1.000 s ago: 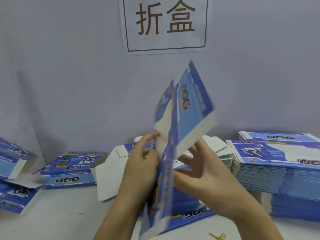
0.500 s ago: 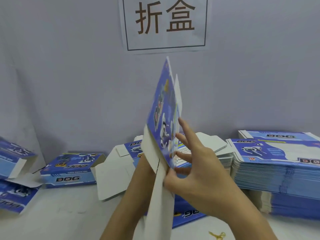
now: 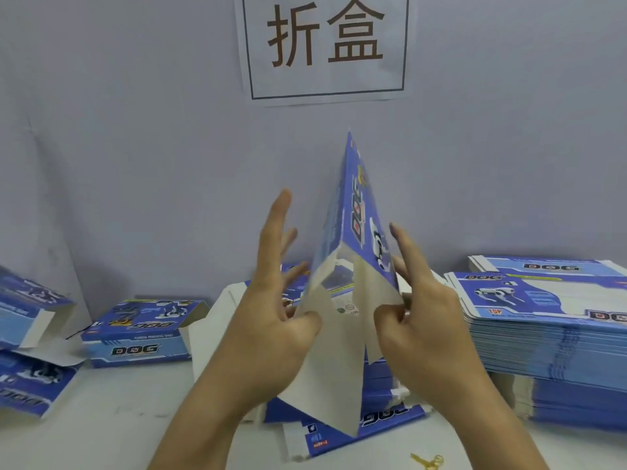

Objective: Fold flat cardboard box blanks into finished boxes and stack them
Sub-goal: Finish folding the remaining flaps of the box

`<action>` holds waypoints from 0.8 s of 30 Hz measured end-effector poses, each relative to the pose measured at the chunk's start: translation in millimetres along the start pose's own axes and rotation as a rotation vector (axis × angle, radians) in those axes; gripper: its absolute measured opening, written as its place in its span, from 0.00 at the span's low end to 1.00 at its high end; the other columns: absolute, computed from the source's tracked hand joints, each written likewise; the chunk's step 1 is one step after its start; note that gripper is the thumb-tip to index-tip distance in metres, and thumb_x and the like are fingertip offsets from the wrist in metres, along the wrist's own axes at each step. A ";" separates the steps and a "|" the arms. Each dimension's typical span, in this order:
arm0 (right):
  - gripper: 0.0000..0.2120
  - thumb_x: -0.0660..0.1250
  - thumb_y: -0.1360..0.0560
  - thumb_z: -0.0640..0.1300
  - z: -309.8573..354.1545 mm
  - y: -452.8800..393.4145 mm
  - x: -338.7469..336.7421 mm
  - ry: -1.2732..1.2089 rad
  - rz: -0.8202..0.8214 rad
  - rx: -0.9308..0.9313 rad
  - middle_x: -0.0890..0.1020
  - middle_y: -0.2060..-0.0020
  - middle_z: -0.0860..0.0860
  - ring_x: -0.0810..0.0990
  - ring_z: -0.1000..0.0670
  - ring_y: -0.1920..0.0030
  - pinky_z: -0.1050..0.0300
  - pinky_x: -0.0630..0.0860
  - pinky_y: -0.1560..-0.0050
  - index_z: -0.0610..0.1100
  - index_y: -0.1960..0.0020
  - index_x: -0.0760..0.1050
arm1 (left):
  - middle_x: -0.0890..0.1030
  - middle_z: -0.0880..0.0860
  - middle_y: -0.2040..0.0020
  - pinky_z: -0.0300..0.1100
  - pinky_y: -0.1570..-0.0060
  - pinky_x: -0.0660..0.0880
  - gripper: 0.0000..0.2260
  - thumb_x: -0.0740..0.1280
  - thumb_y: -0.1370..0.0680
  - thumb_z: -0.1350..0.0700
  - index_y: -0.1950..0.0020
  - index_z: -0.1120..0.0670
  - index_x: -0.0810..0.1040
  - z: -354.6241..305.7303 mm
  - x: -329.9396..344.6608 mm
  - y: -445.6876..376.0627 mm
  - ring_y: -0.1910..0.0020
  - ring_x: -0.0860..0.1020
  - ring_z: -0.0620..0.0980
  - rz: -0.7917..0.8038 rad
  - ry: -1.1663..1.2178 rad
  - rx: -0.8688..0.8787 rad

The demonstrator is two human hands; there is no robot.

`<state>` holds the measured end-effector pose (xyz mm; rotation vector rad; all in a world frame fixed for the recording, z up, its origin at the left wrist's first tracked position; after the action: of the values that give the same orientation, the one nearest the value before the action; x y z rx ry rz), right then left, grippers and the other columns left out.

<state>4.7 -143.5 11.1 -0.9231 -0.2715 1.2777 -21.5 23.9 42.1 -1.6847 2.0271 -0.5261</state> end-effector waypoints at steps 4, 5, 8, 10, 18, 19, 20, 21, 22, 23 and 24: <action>0.41 0.61 0.29 0.26 3.1 0.4 0.1 0.062 -0.013 -0.040 0.74 0.51 0.78 0.78 0.65 0.52 0.76 0.71 0.62 0.55 0.22 0.63 | 0.57 0.25 0.27 0.29 0.50 0.77 0.48 0.55 0.22 0.76 0.31 0.19 0.56 4.6 -2.7 0.2 0.29 0.61 0.29 0.048 -0.204 0.054; 0.41 0.61 0.28 0.25 2.2 1.0 1.5 0.060 -0.023 -0.043 0.76 0.53 0.75 0.77 0.67 0.52 0.78 0.70 0.62 0.54 0.22 0.63 | 0.57 0.25 0.27 0.26 0.51 0.76 0.46 0.55 0.23 0.76 0.32 0.21 0.61 6.6 -2.1 1.3 0.29 0.61 0.28 0.046 -0.258 0.106; 0.38 0.60 0.27 0.24 0.9 0.4 -0.2 0.063 -0.043 -0.017 0.77 0.51 0.69 0.78 0.68 0.58 0.77 0.69 0.68 0.53 0.23 0.66 | 0.62 0.27 0.28 0.24 0.54 0.75 0.30 0.60 0.21 0.67 0.36 0.31 0.75 -1.3 -5.6 2.6 0.29 0.64 0.30 -0.009 -0.264 0.235; 0.37 0.60 0.27 0.23 -0.2 0.5 -0.1 0.037 -0.042 -0.012 0.79 0.52 0.64 0.77 0.69 0.65 0.78 0.67 0.72 0.52 0.25 0.69 | 0.71 0.35 0.28 0.28 0.54 0.77 0.17 0.60 0.22 0.58 0.44 0.43 0.85 -4.9 -11.2 1.1 0.30 0.70 0.36 -0.048 -0.099 0.233; 0.35 0.56 0.30 0.30 11.8 6.2 15.7 0.173 0.012 -0.116 0.82 0.36 0.49 0.80 0.47 0.43 0.75 0.68 0.48 0.49 0.26 0.71 | 0.77 0.53 0.36 0.60 0.45 0.80 0.23 0.71 0.26 0.45 0.35 0.36 0.66 6.7 -14.0 -3.0 0.44 0.83 0.57 -0.431 0.164 -0.103; 0.35 0.56 0.31 0.31 13.7 6.3 16.9 0.176 0.011 -0.135 0.80 0.35 0.50 0.79 0.48 0.38 0.71 0.71 0.43 0.49 0.26 0.71 | 0.79 0.54 0.36 0.60 0.43 0.79 0.29 0.72 0.27 0.49 0.29 0.40 0.64 5.3 -14.2 -1.9 0.44 0.83 0.58 -0.389 0.273 -0.182; 0.35 0.55 0.31 0.32 15.5 7.0 17.8 0.178 0.018 -0.157 0.79 0.33 0.52 0.78 0.51 0.35 0.67 0.71 0.39 0.49 0.26 0.71 | 0.82 0.55 0.40 0.59 0.43 0.79 0.31 0.72 0.29 0.50 0.27 0.48 0.67 0.4 -12.1 -0.9 0.46 0.84 0.57 -0.324 0.362 -0.264; 0.35 0.55 0.31 0.33 17.2 7.8 19.0 0.172 0.028 -0.174 0.78 0.33 0.53 0.76 0.53 0.33 0.64 0.72 0.37 0.49 0.26 0.70 | 0.86 0.58 0.48 0.52 0.46 0.81 0.24 0.70 0.28 0.51 0.34 0.57 0.76 -2.1 -11.8 -1.4 0.52 0.86 0.54 -0.244 0.418 -0.289; 0.35 0.55 0.31 0.33 19.1 8.4 19.7 0.156 0.037 -0.188 0.79 0.33 0.55 0.77 0.55 0.34 0.63 0.73 0.38 0.50 0.26 0.70 | 0.86 0.59 0.59 0.42 0.57 0.82 0.12 0.66 0.25 0.55 0.47 0.61 0.82 -4.8 -14.3 0.2 0.62 0.86 0.49 -0.159 0.463 -0.254; 0.35 0.56 0.31 0.33 20.5 8.9 18.9 0.126 0.046 -0.197 0.80 0.35 0.58 0.78 0.57 0.36 0.62 0.76 0.41 0.51 0.26 0.71 | 0.83 0.57 0.71 0.35 0.70 0.78 0.11 0.61 0.20 0.60 0.58 0.61 0.80 -5.7 -16.1 1.1 0.74 0.82 0.45 -0.129 0.445 -0.200; 0.34 0.58 0.31 0.33 21.5 9.0 17.2 0.072 0.054 -0.201 0.81 0.38 0.62 0.79 0.59 0.38 0.62 0.79 0.46 0.52 0.27 0.72 | 0.79 0.54 0.78 0.33 0.79 0.72 0.15 0.57 0.18 0.63 0.63 0.60 0.76 -10.8 -18.1 1.2 0.81 0.78 0.43 -0.115 0.408 -0.171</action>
<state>-10.0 -118.6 12.9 -1.1519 -0.3250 1.2797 -25.8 42.0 52.2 -1.9294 2.3216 -0.8114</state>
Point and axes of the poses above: each hand's wrist, its own y-axis away from the middle knuckle, its own x-axis out of the palm, z = x × y, the point moved 2 cm from there along -y, towards the middle knuckle
